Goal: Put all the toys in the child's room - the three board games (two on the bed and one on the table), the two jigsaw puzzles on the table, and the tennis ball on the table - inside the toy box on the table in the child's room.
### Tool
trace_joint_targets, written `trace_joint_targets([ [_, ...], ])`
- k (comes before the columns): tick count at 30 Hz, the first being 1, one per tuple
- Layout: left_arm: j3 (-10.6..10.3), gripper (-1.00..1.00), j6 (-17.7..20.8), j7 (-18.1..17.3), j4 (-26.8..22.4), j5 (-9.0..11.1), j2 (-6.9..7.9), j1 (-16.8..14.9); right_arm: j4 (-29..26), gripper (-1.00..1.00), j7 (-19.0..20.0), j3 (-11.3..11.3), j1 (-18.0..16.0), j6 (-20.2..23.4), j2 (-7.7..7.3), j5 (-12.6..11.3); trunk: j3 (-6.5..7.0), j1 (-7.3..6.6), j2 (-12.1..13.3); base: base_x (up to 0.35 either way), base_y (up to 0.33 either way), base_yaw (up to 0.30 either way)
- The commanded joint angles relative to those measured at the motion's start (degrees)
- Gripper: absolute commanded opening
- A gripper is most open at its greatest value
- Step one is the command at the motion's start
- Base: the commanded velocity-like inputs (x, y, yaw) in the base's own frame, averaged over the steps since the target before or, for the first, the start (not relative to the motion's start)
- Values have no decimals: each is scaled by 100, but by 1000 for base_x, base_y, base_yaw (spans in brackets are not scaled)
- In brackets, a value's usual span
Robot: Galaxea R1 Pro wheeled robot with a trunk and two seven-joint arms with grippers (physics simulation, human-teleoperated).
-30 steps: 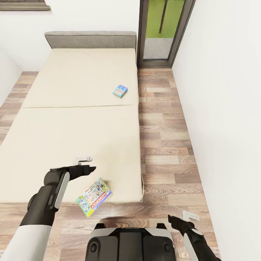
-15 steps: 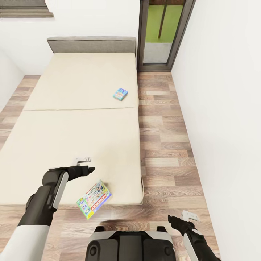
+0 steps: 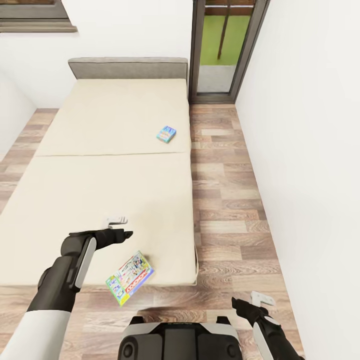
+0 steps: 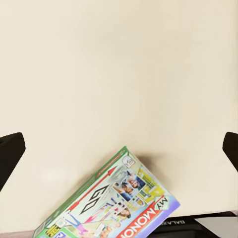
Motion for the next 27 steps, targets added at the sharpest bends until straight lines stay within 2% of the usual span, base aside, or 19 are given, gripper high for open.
trace_joint_targets([
  [1, 5, 100, 32, 5, -4, 35, -1, -3, -8, 100, -18, -9, 0, 29, 3, -51, 2, 4, -9, 0, 0, 0],
  [27, 22, 100, 30, 4, -1, 41, 5, -1, 12, 100, -26, -41, -4, 23, -3, -50, 234, 4, -9, 0, 0, 0],
])
